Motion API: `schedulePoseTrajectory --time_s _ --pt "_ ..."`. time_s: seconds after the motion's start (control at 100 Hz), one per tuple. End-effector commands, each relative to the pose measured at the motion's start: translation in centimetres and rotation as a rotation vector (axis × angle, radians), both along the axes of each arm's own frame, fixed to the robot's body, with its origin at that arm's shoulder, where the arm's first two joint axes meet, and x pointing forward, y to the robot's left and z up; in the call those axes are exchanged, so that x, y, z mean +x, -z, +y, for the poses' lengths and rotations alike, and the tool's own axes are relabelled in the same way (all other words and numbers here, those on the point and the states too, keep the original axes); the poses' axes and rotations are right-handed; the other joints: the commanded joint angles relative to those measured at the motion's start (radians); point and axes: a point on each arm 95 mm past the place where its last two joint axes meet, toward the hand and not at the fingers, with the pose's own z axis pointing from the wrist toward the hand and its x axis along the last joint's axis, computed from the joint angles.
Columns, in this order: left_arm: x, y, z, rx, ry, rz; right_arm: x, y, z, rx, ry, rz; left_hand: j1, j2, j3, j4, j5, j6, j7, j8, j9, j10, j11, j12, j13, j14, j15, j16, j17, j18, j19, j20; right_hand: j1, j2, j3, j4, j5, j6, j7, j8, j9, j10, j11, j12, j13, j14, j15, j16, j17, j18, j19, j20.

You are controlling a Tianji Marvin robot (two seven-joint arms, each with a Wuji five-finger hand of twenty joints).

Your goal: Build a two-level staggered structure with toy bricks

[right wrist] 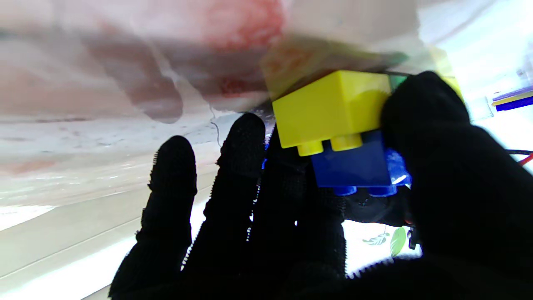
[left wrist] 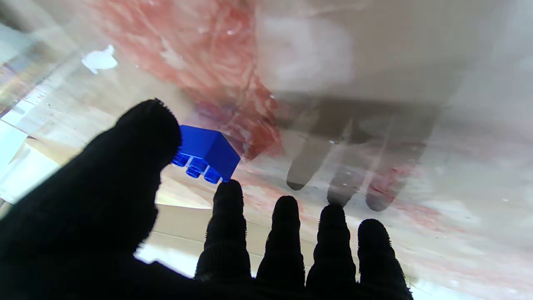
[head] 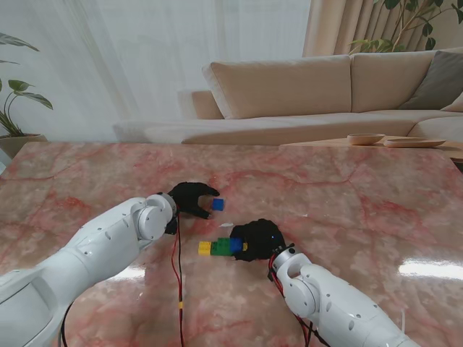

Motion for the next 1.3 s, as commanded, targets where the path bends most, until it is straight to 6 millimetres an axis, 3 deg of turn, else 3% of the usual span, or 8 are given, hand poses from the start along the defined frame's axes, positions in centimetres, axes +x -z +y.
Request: schedulePoseTrajectory --time_s 0.0,0.18,0.41,0.57,0.76,1.03,1.1,1.29 --pt "0.1 0.0 -1.0 -0.018 0.01 -0.01 -0.9 1.7 -0.8 -0.033 0.01 0.053 0.013 -0.038 0.026 -0.024 -0.013 -0.059 0.063 0.037 -0.027 -0.024 -0.007 0.017 -0.018 0.004 0.019 0.006 -0.016 0.003 -0.026 -0.011 0.084 0.06 0.091 -0.001 0.076 -0.16 0.103 0.031 0.075 -0.02 0.041 -0.019 0.024 -0.011 -0.011 -0.002 -0.007 -0.001 0.028 0.004" --pt "0.1 0.7 -1.3 -0.032 0.013 -0.029 -1.0 1.7 -0.8 -0.031 0.008 0.053 0.029 -0.018 0.032 -0.018 -0.042 -0.115 0.316 0.254 -0.024 -0.032 0.025 0.036 -0.014 0.001 0.03 0.015 -0.017 -0.003 -0.02 -0.008 0.084 0.06 0.091 -0.001 0.076 -0.16 0.102 0.031 0.075 -0.021 0.04 -0.02 0.024 -0.011 -0.011 -0.002 -0.007 0.0 0.028 0.004" --pt "0.0 1.3 -1.4 -0.047 -0.002 -0.055 -1.1 2.0 -0.7 -0.035 0.002 0.052 0.067 0.057 0.065 0.003 0.029 -0.145 0.538 0.446 0.003 -0.038 0.086 0.053 0.003 -0.006 0.056 0.029 -0.019 -0.01 -0.003 0.019 0.085 0.059 0.089 -0.002 0.074 -0.162 0.101 0.03 0.074 -0.021 0.04 -0.02 0.023 -0.011 -0.011 -0.002 -0.007 0.0 0.028 0.004" --pt "-0.1 1.5 -1.3 -0.042 0.001 -0.071 -1.1 1.9 -0.6 -0.041 -0.002 0.045 0.111 0.062 0.083 -0.004 0.046 -0.145 0.567 0.471 0.019 -0.041 0.101 0.055 0.01 -0.008 0.072 0.035 -0.022 -0.012 0.009 0.042 0.084 0.06 0.087 -0.002 0.073 -0.161 0.101 0.031 0.074 -0.021 0.04 -0.019 0.022 -0.012 -0.012 -0.002 -0.008 -0.001 0.028 0.004" --pt "-0.2 1.7 -1.3 -0.039 0.008 -0.079 -1.2 1.8 -0.5 -0.047 -0.007 0.043 0.081 -0.012 0.075 -0.003 -0.009 -0.088 0.519 0.454 0.007 -0.04 0.101 0.053 -0.002 -0.006 0.075 0.033 -0.022 -0.011 0.002 0.046 0.084 0.061 0.086 -0.002 0.073 -0.16 0.102 0.032 0.074 -0.021 0.041 -0.019 0.022 -0.011 -0.011 -0.002 -0.008 -0.001 0.027 0.004" --pt "-0.4 2.4 -1.6 -0.056 0.007 -0.096 -1.2 1.8 -0.4 -0.048 -0.01 0.044 0.098 0.043 0.075 0.004 0.045 -0.123 0.58 0.478 0.037 -0.041 0.119 0.06 0.006 -0.007 0.088 0.037 -0.021 -0.012 0.002 0.051 0.085 0.061 0.085 -0.001 0.073 -0.161 0.102 0.032 0.074 -0.021 0.041 -0.019 0.023 -0.013 -0.011 -0.002 -0.008 -0.001 0.027 0.004" --pt "-0.5 2.6 -1.7 -0.072 -0.007 -0.106 -1.2 1.8 -0.4 -0.049 -0.01 0.043 0.164 0.066 0.004 -0.054 0.066 -0.153 0.636 0.47 0.057 -0.044 0.135 0.067 0.012 -0.011 0.1 0.042 -0.022 -0.017 0.007 0.065 0.085 0.062 0.085 -0.001 0.074 -0.16 0.102 0.032 0.074 -0.022 0.041 -0.02 0.023 -0.012 -0.011 -0.002 -0.008 -0.001 0.028 0.004" --pt "-0.7 2.3 -1.8 -0.116 -0.046 -0.121 -1.3 1.8 -0.3 -0.056 -0.008 0.035 0.268 0.101 -0.109 -0.058 0.144 -0.206 0.719 0.451 0.079 -0.053 0.148 0.069 0.02 -0.018 0.114 0.046 -0.022 -0.024 0.013 0.084 0.085 0.062 0.082 -0.001 0.072 -0.161 0.101 0.032 0.072 -0.022 0.041 -0.02 0.022 -0.012 -0.01 -0.002 -0.008 -0.002 0.028 0.004"
